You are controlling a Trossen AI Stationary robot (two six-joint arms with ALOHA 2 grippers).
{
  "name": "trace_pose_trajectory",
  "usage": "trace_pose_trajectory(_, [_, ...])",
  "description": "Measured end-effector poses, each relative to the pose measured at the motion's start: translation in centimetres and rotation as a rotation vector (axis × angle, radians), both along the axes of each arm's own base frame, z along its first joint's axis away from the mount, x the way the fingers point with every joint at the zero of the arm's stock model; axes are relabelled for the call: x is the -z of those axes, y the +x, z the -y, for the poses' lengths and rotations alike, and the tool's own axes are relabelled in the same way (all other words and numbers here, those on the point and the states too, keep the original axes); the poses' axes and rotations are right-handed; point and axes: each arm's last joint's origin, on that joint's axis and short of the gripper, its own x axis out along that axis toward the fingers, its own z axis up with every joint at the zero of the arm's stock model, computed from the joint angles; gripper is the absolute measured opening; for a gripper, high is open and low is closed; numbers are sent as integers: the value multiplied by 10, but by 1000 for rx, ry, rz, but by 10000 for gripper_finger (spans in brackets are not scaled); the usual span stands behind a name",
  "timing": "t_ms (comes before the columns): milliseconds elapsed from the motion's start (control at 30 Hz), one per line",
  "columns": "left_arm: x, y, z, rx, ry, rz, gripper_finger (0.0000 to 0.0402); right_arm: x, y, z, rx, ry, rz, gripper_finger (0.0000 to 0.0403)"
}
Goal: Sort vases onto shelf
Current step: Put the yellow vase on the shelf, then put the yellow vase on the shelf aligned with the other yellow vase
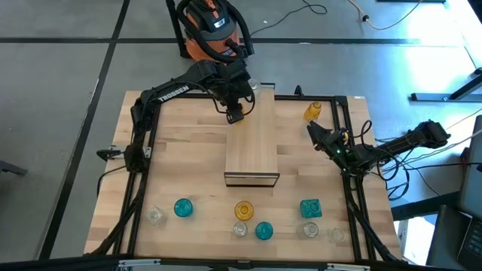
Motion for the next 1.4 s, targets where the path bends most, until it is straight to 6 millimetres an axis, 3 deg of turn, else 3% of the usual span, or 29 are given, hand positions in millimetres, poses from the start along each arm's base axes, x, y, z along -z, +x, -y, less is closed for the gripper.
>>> trace_pose_trajectory(267, [-5, 1, 6, 13, 11, 15, 142, 0, 0, 0, 0, 0, 0, 280])
trace_pose_trajectory(500, [-41, -7, 10, -27, 106, 130, 142, 0, 0, 0, 0, 0, 0, 280])
trace_pose_trajectory(633, [-45, -19, 11, -94, 103, 80, 140, 0, 0, 0, -3, 0, 1, 280])
trace_pose_trajectory(767, [-57, -45, 17, -143, 100, 14, 139, -3, 1, -1, -60, -38, 8, 280])
trace_pose_trajectory(833, [-70, -59, 22, -159, 101, 40, 139, -16, 2, -3, -111, -175, -27, 280])
trace_pose_trajectory(967, [-101, -88, 41, -159, 121, 162, 139, -75, 4, -7, -116, -500, -48, 280])
trace_pose_trajectory(1100, [-131, -124, 61, -138, 138, 295, 139, -130, 13, -7, 43, -688, -417, 280])
trace_pose_trajectory(1233, [-156, -159, 82, -94, 137, 457, 139, -151, 12, 3, 301, -552, -916, 280])
trace_pose_trajectory(1300, [-164, -172, 91, -66, 113, 534, 139, -158, 5, 13, 378, -466, -966, 280])
trace_pose_trajectory(1400, [-168, -185, 98, -66, 113, 593, 139, -161, -4, 36, 300, -331, -1003, 272])
